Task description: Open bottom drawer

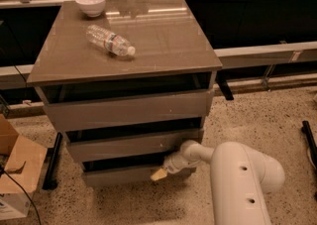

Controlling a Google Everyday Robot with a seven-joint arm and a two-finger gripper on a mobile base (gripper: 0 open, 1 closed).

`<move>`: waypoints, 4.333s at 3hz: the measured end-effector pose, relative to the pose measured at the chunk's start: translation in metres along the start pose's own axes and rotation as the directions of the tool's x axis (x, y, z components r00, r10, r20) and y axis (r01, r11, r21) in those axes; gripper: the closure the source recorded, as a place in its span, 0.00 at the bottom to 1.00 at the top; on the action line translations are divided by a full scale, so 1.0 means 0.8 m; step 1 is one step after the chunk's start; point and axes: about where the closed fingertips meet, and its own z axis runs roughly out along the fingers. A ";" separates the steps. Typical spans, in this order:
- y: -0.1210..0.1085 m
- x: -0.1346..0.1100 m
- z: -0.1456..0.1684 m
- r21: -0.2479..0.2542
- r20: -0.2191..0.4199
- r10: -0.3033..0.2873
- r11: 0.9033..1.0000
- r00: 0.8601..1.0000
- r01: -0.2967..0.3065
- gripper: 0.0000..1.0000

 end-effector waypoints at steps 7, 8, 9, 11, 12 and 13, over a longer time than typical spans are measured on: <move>0.134 0.006 -0.041 -0.024 -0.112 -0.056 0.998 0.992 0.053 0.00; 0.126 0.010 -0.036 -0.017 -0.114 -0.065 0.998 0.991 0.063 0.00; 0.094 0.014 -0.029 0.001 -0.092 -0.054 0.998 0.994 0.055 0.00; 0.028 0.007 -0.039 0.068 -0.061 -0.044 0.997 0.997 0.048 0.00; 0.000 0.010 -0.035 0.074 -0.051 -0.034 0.997 0.998 0.038 0.00; -0.007 0.010 -0.033 0.072 -0.051 -0.031 0.997 0.998 0.034 0.00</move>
Offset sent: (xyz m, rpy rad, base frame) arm -0.1651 0.0578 0.0188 -0.0391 0.2111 0.2322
